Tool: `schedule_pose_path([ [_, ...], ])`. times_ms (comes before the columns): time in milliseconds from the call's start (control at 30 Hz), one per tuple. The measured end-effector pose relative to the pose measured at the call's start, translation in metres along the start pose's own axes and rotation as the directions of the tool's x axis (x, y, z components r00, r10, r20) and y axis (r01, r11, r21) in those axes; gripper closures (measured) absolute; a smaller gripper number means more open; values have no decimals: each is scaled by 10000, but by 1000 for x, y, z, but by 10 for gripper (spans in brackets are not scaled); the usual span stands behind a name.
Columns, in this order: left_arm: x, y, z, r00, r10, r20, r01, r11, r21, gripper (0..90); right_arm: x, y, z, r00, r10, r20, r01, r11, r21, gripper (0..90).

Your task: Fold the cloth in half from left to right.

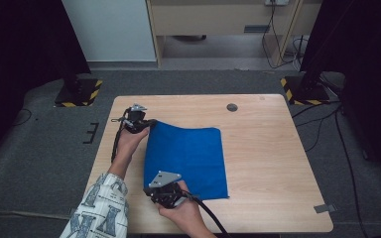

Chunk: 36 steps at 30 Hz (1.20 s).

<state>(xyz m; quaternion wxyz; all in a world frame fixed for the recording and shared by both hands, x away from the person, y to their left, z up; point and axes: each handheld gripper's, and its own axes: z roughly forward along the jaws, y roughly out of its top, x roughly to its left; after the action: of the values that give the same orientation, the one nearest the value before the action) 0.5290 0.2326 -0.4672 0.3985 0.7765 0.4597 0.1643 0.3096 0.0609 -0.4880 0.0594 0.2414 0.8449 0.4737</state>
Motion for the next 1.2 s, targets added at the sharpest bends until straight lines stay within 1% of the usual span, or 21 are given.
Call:
schedule_pose_path([
  [67, -2, 0, 3, 10000, -69, 11, 69, 10000, -8, 879, -2, -1, -2, 10000, 14, 32, -14, 10000, 4, 889],
  [100, -5, 1, 8, 9998, -172, 43, 172, 9999, 13, 879, -6, -5, -8, 10000, 27, 96, -26, 10000, -24, 889],
  [133, -7, 1, 10, 9997, -228, 56, 227, 9997, 15, 879, -6, -5, -8, 10000, 27, 96, -26, 10000, -24, 889],
  [167, -11, 1, 15, 9995, -298, 74, 298, 9995, 49, 879, -10, -10, -16, 9998, 90, 170, -89, 10000, -19, 889],
  [233, -18, 3, 24, 9994, -353, 55, 353, 9993, 139, 879, -12, -12, -19, 9997, 107, 209, -107, 9999, -16, 890],
  [267, -24, 5, 28, 9995, -319, 5, 319, 9994, 159, 877, -17, -19, -28, 9993, 115, 365, -116, 9999, 13, 890],
  [300, -24, 5, 28, 9995, -319, 5, 319, 9994, 159, 877, -17, -19, -28, 9993, 115, 365, -116, 9999, 13, 890],
  [333, -31, 8, 32, 9998, -220, 4, 220, 9997, 102, 877, -20, -26, -35, 9986, 97, 522, -97, 10000, 12, 890],
  [367, -31, 8, 32, 9998, -220, 4, 220, 9997, 102, 877, -22, -28, -38, 9982, 175, 578, -173, 9998, -30, 889],
  [400, -36, 11, 34, 9999, -173, 13, 172, 9998, 99, 877, -22, -28, -38, 9982, 175, 578, -173, 9998, -30, 889],
  [433, -42, 15, 38, 9998, -180, 82, 179, 9998, 77, 877, -27, -34, -47, 9974, 275, 672, -268, 9996, -111, 889],
  [500, -46, 17, 41, 9998, -158, 128, 156, 9998, 124, 877, -29, -35, -50, 9971, 306, 698, -298, 9995, -126, 889],
  [533, -51, 20, 45, 9998, -151, 94, 151, 9998, 88, 877, -34, -39, -58, 9961, 369, 802, -358, 9993, -145, 890],
  [567, -51, 20, 45, 9998, -151, 94, 151, 9998, 88, 877, -34, -39, -58, 9961, 369, 802, -358, 9993, -145, 890],
  [600, -56, 21, 51, 9997, -223, 87, 222, 9997, 90, 877, -38, -43, -65, 9954, 409, 869, -402, 9991, -99, 890],
  [800, -68, 24, 64, 9997, -184, 160, 179, 9994, 301, 878, -47, -54, -76, 9932, 411, 1088, -433, 9989, 174, 890],
  [833, -73, 25, 69, 9998, -119, 186, 112, 9993, 356, 879, -51, -59, -81, 9921, 498, 1153, -524, 9984, 195, 890],
  [867, -73, 25, 69, 9998, -119, 186, 112, 9993, 356, 879, -51, -59, -81, 9921, 498, 1153, -524, 9984, 195, 890],
  [933, -78, 27, 73, 9997, -119, 235, 111, 9993, 343, 878, -54, -63, -84, 9903, 619, 1241, -648, 9977, 194, 890],
  [1067, -90, 31, 78, 9994, 8, 354, -20, 9995, 330, 879, -58, -68, -91, 9882, 643, 1391, -682, 9974, 238, 890],
  [1200, -95, 33, 83, 9992, 81, 381, -97, 9991, 419, 879, -59, -69, -97, 9877, 663, 1418, -704, 9972, 246, 890],
])
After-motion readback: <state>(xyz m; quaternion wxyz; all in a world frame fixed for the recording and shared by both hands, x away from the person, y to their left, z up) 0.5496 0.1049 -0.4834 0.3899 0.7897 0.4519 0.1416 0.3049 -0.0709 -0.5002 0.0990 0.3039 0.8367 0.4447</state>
